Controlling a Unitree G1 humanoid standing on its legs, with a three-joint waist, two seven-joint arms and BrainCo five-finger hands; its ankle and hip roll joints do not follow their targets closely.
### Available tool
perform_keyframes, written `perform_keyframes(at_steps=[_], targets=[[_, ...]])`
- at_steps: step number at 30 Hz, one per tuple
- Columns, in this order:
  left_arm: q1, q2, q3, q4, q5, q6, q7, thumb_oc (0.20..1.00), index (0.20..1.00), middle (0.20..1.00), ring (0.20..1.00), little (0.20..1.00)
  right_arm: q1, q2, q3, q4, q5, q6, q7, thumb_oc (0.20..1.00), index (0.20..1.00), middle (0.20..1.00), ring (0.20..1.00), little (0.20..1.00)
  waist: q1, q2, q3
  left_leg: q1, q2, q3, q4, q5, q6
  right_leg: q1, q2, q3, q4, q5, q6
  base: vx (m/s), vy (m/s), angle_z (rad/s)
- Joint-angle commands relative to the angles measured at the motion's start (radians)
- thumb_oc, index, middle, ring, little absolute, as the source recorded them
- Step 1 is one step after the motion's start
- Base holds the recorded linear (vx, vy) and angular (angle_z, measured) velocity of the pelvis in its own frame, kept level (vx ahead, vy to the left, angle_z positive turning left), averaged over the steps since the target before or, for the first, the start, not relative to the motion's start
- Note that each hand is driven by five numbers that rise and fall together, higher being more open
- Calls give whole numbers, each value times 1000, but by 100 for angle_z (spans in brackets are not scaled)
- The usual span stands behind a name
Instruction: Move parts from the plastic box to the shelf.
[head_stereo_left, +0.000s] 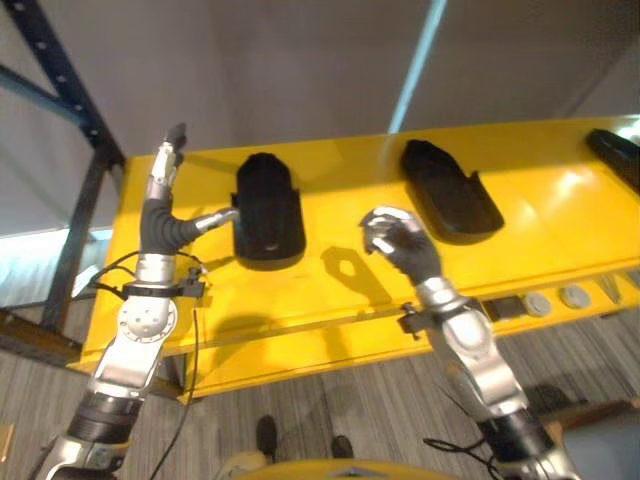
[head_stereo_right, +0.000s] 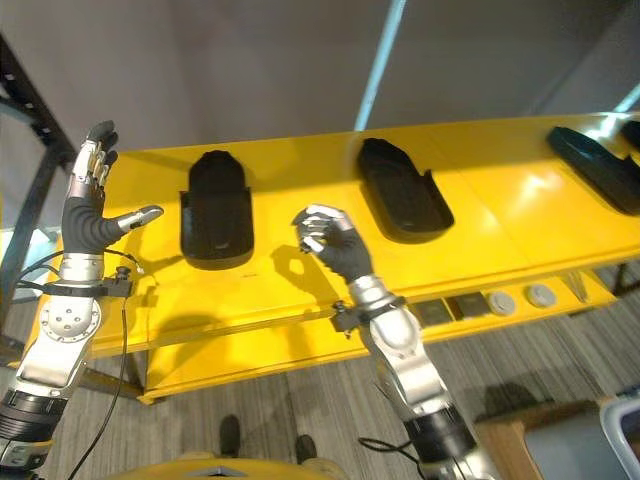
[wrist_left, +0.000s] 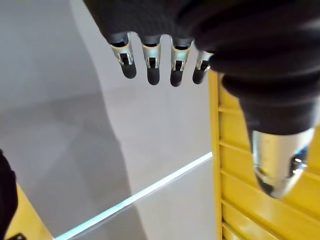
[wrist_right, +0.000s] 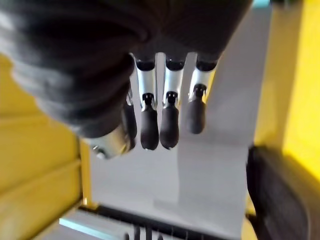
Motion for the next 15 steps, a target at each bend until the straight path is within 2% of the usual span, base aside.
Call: perform_keyframes(at_steps=[1, 2, 3, 4, 7, 9, 15], targets=[[-57, 34, -5, -16, -24, -34, -33, 1000, 1000, 1000, 1000, 1000, 31, 0, -74, -30, -25, -68, -30, 1000, 1000, 1000, 1000, 1000, -55, -38, -15, 88, 75, 93, 125, -254, -50, -19, -70, 34, 26, 23, 131, -86, 40, -96], [-53, 29, -7, -17, -31, -35, -40, 1000, 1000, 1000, 1000, 1000, 49, -1, -99, -28, -54, -67, -43, 1000, 1000, 1000, 1000, 1000, -68, -40, -15, 89, 81, 122, 133, -254, -48, -36, -59, 56, 32, 32, 131, -106, 21, -111], [-48, 28, 0, -28, -28, -33, -43, 1000, 1000, 1000, 1000, 1000, 47, -4, -119, -13, -91, -68, -61, 1000, 1000, 1000, 1000, 1000, -88, -37, 4, 98, 93, 169, 157, -271, -40, -65, -45, 48, 49, 31, 131, -96, 2, -117], [-48, 29, 1, -28, -28, -33, -43, 1000, 1000, 1000, 1000, 1000, 45, -3, -118, -13, -92, -68, -62, 1000, 1000, 1000, 1000, 1000, -84, -39, 4, 96, 93, 174, 158, -267, -40, -71, -44, 54, 49, 36, 131, -80, 3, -133], [-20, 27, 23, -32, -8, -32, -31, 1000, 1000, 1000, 1000, 1000, 83, 11, -134, 2, -83, -67, -55, 1000, 1000, 1000, 1000, 1000, -102, -46, 18, 115, 101, 239, 180, -285, -32, -82, -27, 12, 52, 30, 131, -34, -22, -124], [-8, 14, 32, -28, -9, -35, -36, 1000, 1000, 1000, 1000, 1000, 136, 9, -145, 18, -93, -69, -47, 1000, 1000, 1000, 1000, 1000, -116, -43, 7, 148, 101, 262, 167, -288, -36, -71, -18, 23, 37, 18, 130, 53, -41, -73], [-12, -10, -8, -30, -24, -35, -72, 1000, 1000, 1000, 1000, 1000, 162, -27, -124, 80, -199, -56, -70, 1000, 1000, 1000, 1000, 1000, -123, -12, -2, 174, 117, 226, 136, -269, -58, -42, -10, -21, 37, -34, 94, 23, -109, 4]])
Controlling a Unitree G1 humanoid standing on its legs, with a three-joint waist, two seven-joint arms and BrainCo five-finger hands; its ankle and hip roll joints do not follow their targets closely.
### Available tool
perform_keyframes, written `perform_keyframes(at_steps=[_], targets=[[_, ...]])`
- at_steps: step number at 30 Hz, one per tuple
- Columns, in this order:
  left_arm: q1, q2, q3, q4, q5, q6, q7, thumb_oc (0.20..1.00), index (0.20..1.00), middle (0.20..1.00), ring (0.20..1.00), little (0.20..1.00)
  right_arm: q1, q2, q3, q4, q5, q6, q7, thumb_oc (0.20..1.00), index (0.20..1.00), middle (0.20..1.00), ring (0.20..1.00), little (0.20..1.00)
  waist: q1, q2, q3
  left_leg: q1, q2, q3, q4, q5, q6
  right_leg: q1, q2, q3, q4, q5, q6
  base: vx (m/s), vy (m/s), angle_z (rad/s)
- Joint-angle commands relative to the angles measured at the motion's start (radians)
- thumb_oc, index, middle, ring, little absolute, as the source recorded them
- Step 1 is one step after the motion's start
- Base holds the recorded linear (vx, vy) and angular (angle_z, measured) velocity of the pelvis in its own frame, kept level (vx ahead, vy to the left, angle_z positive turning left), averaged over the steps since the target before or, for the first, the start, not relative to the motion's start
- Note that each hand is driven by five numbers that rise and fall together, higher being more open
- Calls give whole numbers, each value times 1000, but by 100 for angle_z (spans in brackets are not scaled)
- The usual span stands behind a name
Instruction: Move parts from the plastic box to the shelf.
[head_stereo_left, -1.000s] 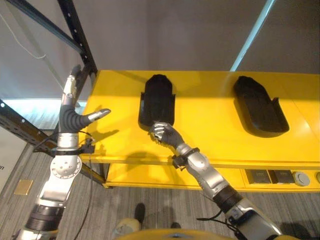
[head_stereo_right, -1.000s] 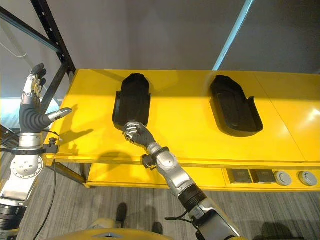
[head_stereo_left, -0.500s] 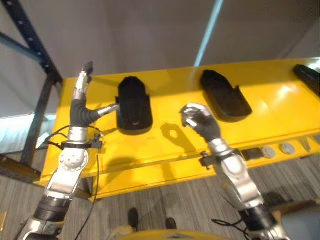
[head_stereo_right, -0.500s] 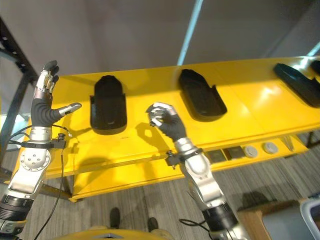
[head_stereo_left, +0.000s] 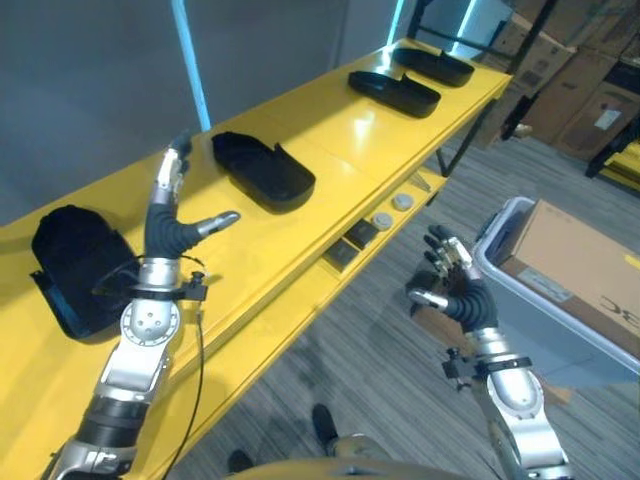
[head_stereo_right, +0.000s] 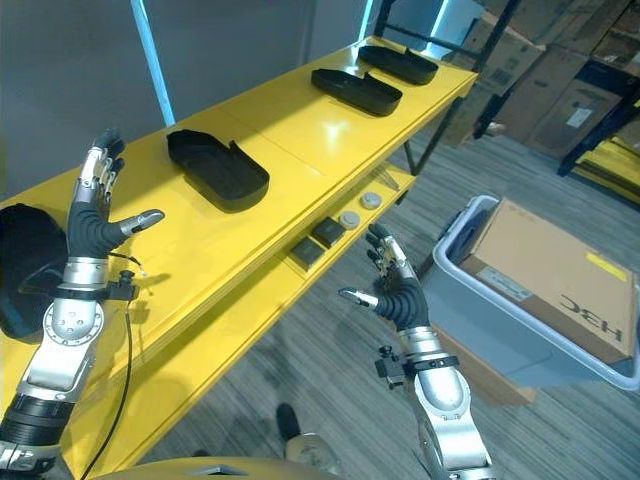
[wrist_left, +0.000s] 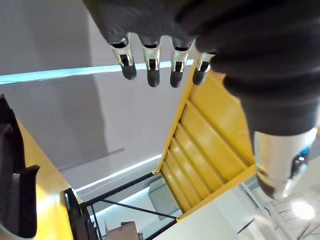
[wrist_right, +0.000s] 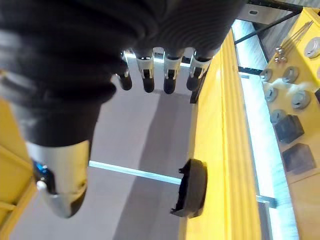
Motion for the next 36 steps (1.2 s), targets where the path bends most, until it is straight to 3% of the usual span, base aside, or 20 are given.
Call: perform_keyframes(at_steps=[1, 2, 5, 6, 10, 11, 13, 16, 17, 19, 20, 22, 24, 26, 27, 28, 29, 31, 33, 36], targets=[[-31, 61, -3, -31, -7, -42, -14, 1000, 1000, 1000, 1000, 1000, -79, -7, -21, 3, -90, -50, -29, 1000, 1000, 1000, 1000, 1000, 47, -21, -16, 58, 40, -64, 140, -209, -8, -26, -29, 7, 142, -185, 94, 12, -257, 30], [-27, 60, -9, -28, -3, -43, -16, 1000, 1000, 1000, 1000, 1000, -83, -26, -17, -8, -117, -56, -34, 1000, 1000, 1000, 1000, 1000, 57, -13, -9, 50, 57, -83, 149, -200, -22, -21, -20, -12, 161, -210, 76, -1, -215, 28], [-27, 59, -9, -28, -3, -43, -16, 1000, 1000, 1000, 1000, 1000, -83, -27, -17, -8, -118, -57, -35, 1000, 1000, 1000, 1000, 1000, 53, -11, -8, 48, 59, -88, 151, -200, -23, -21, -19, -17, 163, -212, 74, 16, -144, 35], [5, 54, 9, -25, -3, -39, -7, 1000, 1000, 1000, 1000, 1000, -118, -50, 16, -30, -93, -64, -23, 1000, 1000, 1000, 1000, 1000, 88, 9, 8, 34, 94, -123, 168, -179, -55, -4, -5, -76, 183, -247, 42, 40, -307, 27], [30, 52, 29, -39, 2, -37, 2, 1000, 1000, 1000, 1000, 1000, -164, -65, 49, -28, -71, -66, -13, 1000, 1000, 1000, 1000, 1000, 109, 20, 33, 5, 116, -158, 218, -170, -71, 16, 4, -112, 186, -263, 21, -30, -261, 54], [29, 42, 44, -43, 10, -39, 33, 1000, 1000, 1000, 1000, 1000, -214, -85, 68, -22, -38, -60, -15, 1000, 1000, 1000, 1000, 1000, 154, 15, 85, -82, 117, -243, 336, -128, -93, 18, 0, -144, 199, -271, -9, -228, -270, 41], [28, 34, 45, -40, 3, -40, 35, 1000, 1000, 1000, 1000, 1000, -223, -94, 69, -13, -37, -59, -22, 1000, 1000, 1000, 1000, 1000, 148, 12, 91, -110, 107, -264, 393, -150, -91, 10, -10, -171, 207, -276, -19, -163, -184, 50], [41, 27, 55, -43, -13, -41, 9, 1000, 1000, 1000, 1000, 1000, -216, -105, 53, -22, -39, -58, -22, 1000, 1000, 1000, 1000, 1000, 145, 9, 80, -76, 70, -245, 497, -199, -71, -1, -16, -203, 206, -272, -33, -88, -90, 73], [38, 19, 47, -32, -51, -39, -14, 1000, 1000, 1000, 1000, 1000, -199, -101, 40, -13, -12, -54, -20, 1000, 1000, 1000, 1000, 1000, 133, 26, 65, -30, 51, -248, 587, -218, -75, -2, -4, -228, 203, -270, -39, -73, -78, 43], [31, 13, 42, -18, -70, -35, -21, 1000, 1000, 1000, 1000, 1000, -187, -96, 32, -9, -4, -50, -22, 1000, 1000, 1000, 1000, 1000, 122, 30, 55, -9, 37, -252, 617, -210, -79, -10, -5, -246, 199, -263, -42, -81, -10, 66], [10, 6, 36, 8, -82, -31, -28, 1000, 1000, 1000, 1000, 1000, -164, -89, 17, -2, 4, -42, -21, 1000, 1000, 1000, 1000, 1000, 98, 49, 37, 47, 22, -257, 645, -192, -90, -25, 1, -281, 203, -256, -44, -115, 64, 75], [3, 3, 33, 12, -84, -31, -28, 1000, 1000, 1000, 1000, 1000, -156, -87, 13, -3, 8, -41, -17, 1000, 1000, 1000, 1000, 1000, 86, 60, 32, 76, 18, -269, 633, -185, -94, -29, 4, -300, 206, -254, -42, -86, 78, 68], [-17, -3, 26, 25, -87, -27, -24, 1000, 1000, 1000, 1000, 1000, -140, -79, 4, 4, 26, -39, -15, 1000, 1000, 1000, 1000, 1000, 66, 83, 14, 162, 10, -283, 529, -181, -96, -62, 10, -338, 224, -243, -31, -177, 145, 44], [-23, -2, 22, 29, -74, -18, -19, 1000, 1000, 1000, 1000, 1000, -139, -71, 5, 1, 34, -36, -12, 1000, 1000, 1000, 1000, 1000, 59, 84, 9, 171, 12, -294, 449, -210, -87, -93, 4, -357, 243, -231, -18, -229, 178, 24], [-18, 3, 22, 30, -64, -17, -28, 1000, 1000, 1000, 1000, 1000, -130, -61, -3, 10, 37, -35, -14, 1000, 1000, 1000, 1000, 1000, 60, 77, 1, 206, 14, -278, 325, -281, -62, -110, -6, -365, 248, -210, 5, -123, 115, 44], [-18, 3, 22, 30, -64, -17, -28, 1000, 1000, 1000, 1000, 1000, -130, -61, -3, 10, 37, -35, -14, 1000, 1000, 1000, 1000, 1000, 61, 77, 1, 208, 13, -277, 323, -280, -62, -109, -6, -365, 248, -210, 5, -291, 205, 50], [-2, 14, 22, 34, -54, -15, -37, 1000, 1000, 1000, 1000, 1000, -119, -41, -12, 21, 26, -34, -28, 1000, 1000, 1000, 1000, 1000, 72, 62, -4, 217, 9, -266, 242, -335, -36, -126, -13, -362, 238, -180, 29, -165, 99, 27], [7, 21, 23, 32, -45, -12, -38, 1000, 1000, 1000, 1000, 1000, -116, -33, -13, 26, 13, -34, -34, 1000, 1000, 1000, 1000, 1000, 80, 51, -3, 212, 0, -264, 214, -346, -24, -136, -17, -357, 235, -158, 43, -247, 139, 15], [35, 54, 29, 37, 14, -2, -26, 1000, 1000, 1000, 1000, 1000, -110, -3, -16, 46, -32, -32, -63, 1000, 1000, 1000, 1000, 1000, 97, 13, 20, 202, -34, -260, 145, -349, 0, -159, -22, -346, 206, -100, 83, -321, 147, 1], [44, 66, 33, 41, 42, 0, -25, 1000, 1000, 1000, 1000, 1000, -111, 9, -15, 58, -46, -32, -67, 1000, 1000, 1000, 1000, 1000, 99, -1, 32, 200, -45, -253, 130, -337, 5, -169, -26, -331, 198, -62, 105, -148, 54, 2]])
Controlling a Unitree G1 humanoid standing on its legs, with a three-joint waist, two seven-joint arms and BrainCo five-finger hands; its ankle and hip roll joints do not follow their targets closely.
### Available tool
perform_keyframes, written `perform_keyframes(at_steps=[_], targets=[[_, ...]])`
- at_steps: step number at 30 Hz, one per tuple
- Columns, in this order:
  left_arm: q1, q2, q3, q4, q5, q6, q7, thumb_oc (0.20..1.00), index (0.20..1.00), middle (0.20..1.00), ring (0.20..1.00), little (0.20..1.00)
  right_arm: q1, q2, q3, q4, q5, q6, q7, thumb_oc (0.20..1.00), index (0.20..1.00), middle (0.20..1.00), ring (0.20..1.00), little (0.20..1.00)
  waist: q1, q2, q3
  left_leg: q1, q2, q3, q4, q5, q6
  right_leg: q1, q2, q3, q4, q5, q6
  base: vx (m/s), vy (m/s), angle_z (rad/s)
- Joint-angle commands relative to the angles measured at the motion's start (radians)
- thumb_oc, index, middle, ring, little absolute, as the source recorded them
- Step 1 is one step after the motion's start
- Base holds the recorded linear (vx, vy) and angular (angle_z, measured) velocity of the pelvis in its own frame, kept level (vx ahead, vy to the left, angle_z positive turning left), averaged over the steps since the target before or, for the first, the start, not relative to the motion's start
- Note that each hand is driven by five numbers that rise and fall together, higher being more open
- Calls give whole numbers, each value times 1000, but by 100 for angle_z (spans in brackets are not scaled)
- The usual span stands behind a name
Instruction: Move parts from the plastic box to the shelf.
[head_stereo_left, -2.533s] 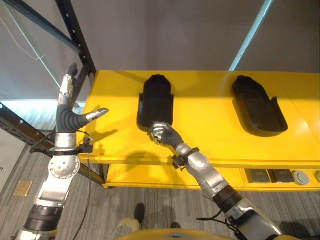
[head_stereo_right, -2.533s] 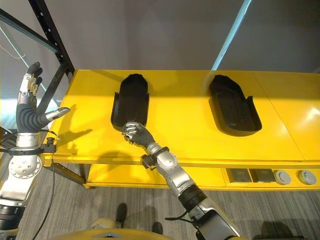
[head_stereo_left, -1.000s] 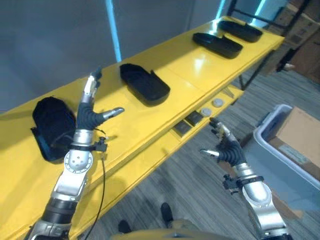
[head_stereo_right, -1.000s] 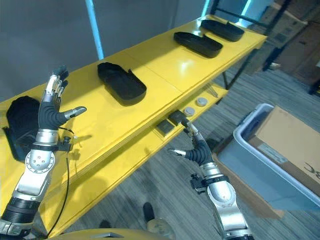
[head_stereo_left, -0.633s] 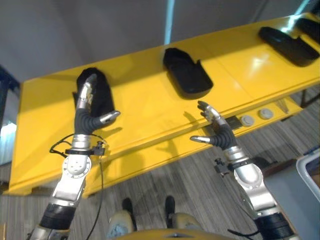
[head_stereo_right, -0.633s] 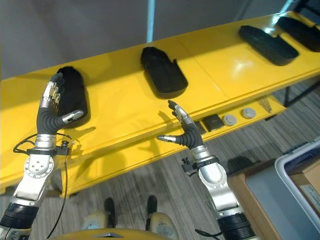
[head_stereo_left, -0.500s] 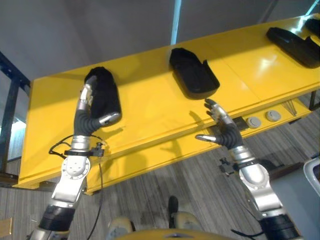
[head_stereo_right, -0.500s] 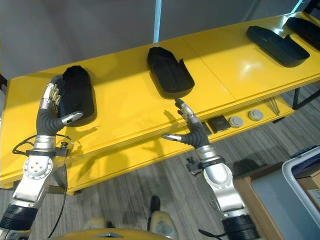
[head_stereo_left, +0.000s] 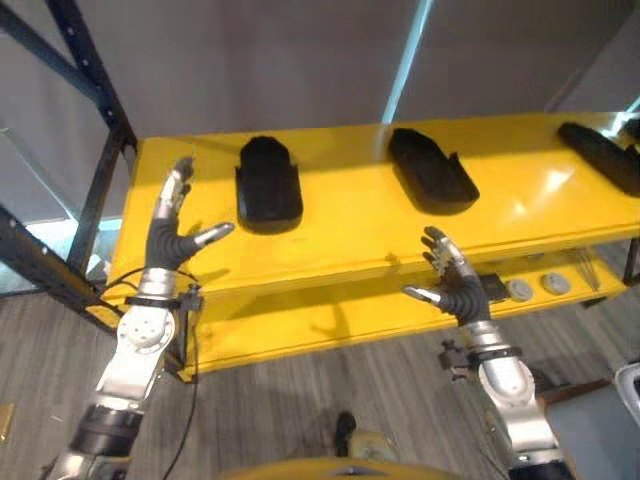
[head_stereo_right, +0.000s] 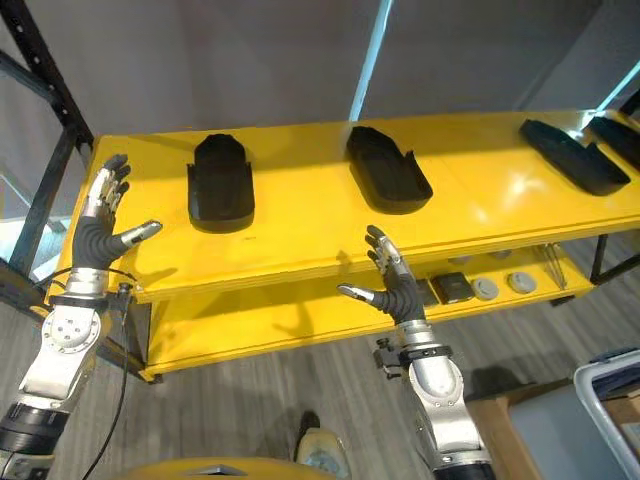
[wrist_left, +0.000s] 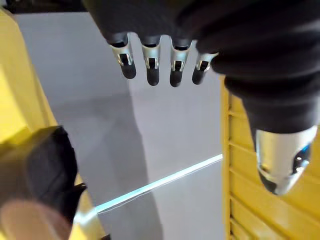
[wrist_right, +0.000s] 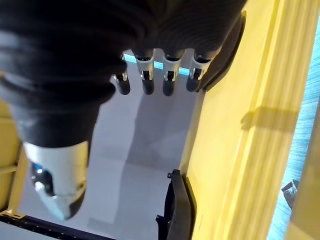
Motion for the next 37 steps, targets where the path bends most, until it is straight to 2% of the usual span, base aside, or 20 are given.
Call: perform_keyframes(at_steps=[1, 2, 3, 5, 6, 7, 9, 10, 12, 14, 17, 18, 21, 22, 24, 25, 26, 29, 31, 37], targets=[[-34, 9, 26, -12, 51, -28, 4, 1000, 1000, 1000, 1000, 1000, -47, -19, -22, -42, -17, -39, -30, 1000, 1000, 1000, 1000, 1000, -9, 30, 22, 184, -11, 20, -129, -94, 9, -62, 98, 12, -71, -2, 130, -260, 61, 3], [-29, 24, 21, 21, 92, -30, 21, 1000, 1000, 1000, 1000, 1000, -43, -2, -24, -18, -62, -32, -55, 1000, 1000, 1000, 1000, 1000, -15, 26, 52, 154, -6, 16, -121, -87, 14, -77, 116, 99, -62, -3, 165, -457, 110, 9], [-37, 31, 12, 42, 108, -31, 24, 1000, 1000, 1000, 1000, 1000, -39, 0, -29, 1, -89, -31, -71, 1000, 1000, 1000, 1000, 1000, -4, 25, 68, 110, -11, 8, -102, -79, 28, -70, 117, 182, -25, -57, 165, -560, 106, 11], [-23, 48, 27, 55, 147, -29, 42, 1000, 1000, 1000, 1000, 1000, -30, 1, -40, 5, -127, -28, -90, 1000, 1000, 1000, 1000, 1000, 12, 21, 77, 63, -9, -4, -84, -61, 44, -40, 74, 205, 40, -93, 140, -286, 8, -5], [-23, 48, 27, 55, 147, -29, 42, 1000, 1000, 1000, 1000, 1000, -30, 1, -40, 5, -127, -28, -90, 1000, 1000, 1000, 1000, 1000, 12, 21, 77, 63, -9, -4, -84, -61, 44, -40, 74, 205, 40, -93, 140, -215, -76, -12], [-11, 52, 36, 69, 160, -29, 58, 1000, 1000, 1000, 1000, 1000, -23, 2, -44, 24, -163, -25, -107, 1000, 1000, 1000, 1000, 1000, 21, 23, 81, 33, 5, -19, -73, -49, 51, 4, 34, 218, 87, -110, 121, -148, -65, 23], [-11, 53, 36, 69, 160, -29, 58, 1000, 1000, 1000, 1000, 1000, -24, 2, -43, 25, -164, -25, -108, 1000, 1000, 1000, 1000, 1000, 20, 21, 79, 28, 3, -19, -74, -43, 51, 0, 32, 218, 84, -104, 121, -144, -106, 28], [12, 66, 57, 96, 230, -28, 91, 1000, 1000, 1000, 1000, 1000, -2, -11, -60, 49, -255, -22, -137, 1000, 1000, 1000, 1000, 1000, 40, 12, 63, -14, 13, -36, -57, -37, 49, 82, -23, 251, 74, -92, 119, -119, -171, 10], [45, 59, 64, 121, 288, -28, 127, 1000, 1000, 1000, 1000, 1000, 26, -16, -60, 69, -317, -16, -155, 1000, 1000, 1000, 1000, 1000, 47, -10, 47, -18, -2, -40, -48, -40, 47, 115, -27, 243, 21, -85, 127, -42, -194, -7], [120, -10, 90, 199, 325, -12, 213, 1000, 1000, 1000, 1000, 1000, 74, -25, -39, 128, -367, -14, -168, 1000, 1000, 1000, 1000, 1000, 61, -36, 16, -14, 3, -28, -51, -38, 37, 133, -10, 238, -28, -88, 145, 48, -190, -27], [145, -20, 86, 213, 344, -11, 224, 1000, 1000, 1000, 1000, 1000, 91, -28, -29, 155, -367, -10, -162, 1000, 1000, 1000, 1000, 1000, 61, -37, 11, -10, 10, -27, -56, -36, 33, 132, 0, 242, -35, -95, 144, 13, -94, -10], [178, -12, 68, 259, 397, -11, 240, 1000, 1000, 1000, 1000, 1000, 104, -22, -9, 247, -362, -9, -162, 1000, 1000, 1000, 1000, 1000, 66, -40, 13, -9, 19, -29, -62, -30, 25, 141, 8, 236, -49, -116, 136, -8, -82, 2], [191, -13, 58, 281, 410, -12, 249, 1000, 1000, 1000, 1000, 1000, 108, -16, -2, 293, -360, -8, -170, 1000, 1000, 1000, 1000, 1000, 68, -39, 16, -10, 23, -32, -63, -26, 21, 143, 12, 230, -52, -124, 133, -39, -73, 10], [219, -23, 28, 365, 428, -7, 257, 1000, 1000, 1000, 1000, 1000, 111, 7, 25, 434, -346, 0, -185, 1000, 1000, 1000, 1000, 1000, 73, -34, 24, -15, 33, -41, -65, -16, 15, 145, 21, 219, -56, -155, 121, -66, -93, 13], [242, -25, 4, 442, 429, 2, 241, 1000, 1000, 1000, 1000, 1000, 86, 36, 42, 594, -304, 9, -190, 1000, 1000, 1000, 1000, 1000, 76, -27, 29, -18, 34, -53, -67, -8, 9, 147, 28, 203, -61, -165, 110, -39, -64, 19], [242, -25, 4, 442, 429, 2, 241, 1000, 1000, 1000, 1000, 1000, 85, 36, 42, 595, -304, 8, -190, 1000, 1000, 1000, 1000, 1000, 75, -27, 29, -18, 34, -54, -67, -8, 9, 147, 28, 203, -61, -165, 110, -8, -7, 33], [243, -47, -34, 590, 422, 20, 221, 1000, 1000, 1000, 1000, 1000, 36, 78, 55, 782, -233, 24, -192, 1000, 1000, 1000, 1000, 1000, 76, -17, 27, -17, 33, -51, -71, -1, 5, 154, 35, 194, -75, -172, 105, -18, 1, 29], [193, -89, -60, 816, 355, 45, 174, 1000, 1000, 1000, 1000, 1000, -33, 102, 78, 958, -162, 48, -175, 1000, 1000, 1000, 1000, 1000, 69, -5, 31, -13, 31, -43, -76, 9, 1, 154, 41, 196, -81, -170, 103, -23, 25, -8], [142, -113, -90, 956, 316, 65, 128, 1000, 1000, 1000, 1000, 1000, -80, 106, 99, 1054, -148, 64, -167, 1000, 1000, 1000, 1000, 1000, 61, 4, 26, -8, 30, -37, -82, 13, 2, 151, 43, 201, -79, -168, 102, -2, 44, -2], [67, -145, -115, 1161, 244, 85, 53, 1000, 1000, 1000, 1000, 1000, -149, 120, 123, 1216, -138, 93, -149, 1000, 1000, 1000, 1000, 1000, 42, 22, 14, 11, 30, -15, -103, 19, 2, 148, 46, 208, -81, -167, 101, 16, 48, -8]])
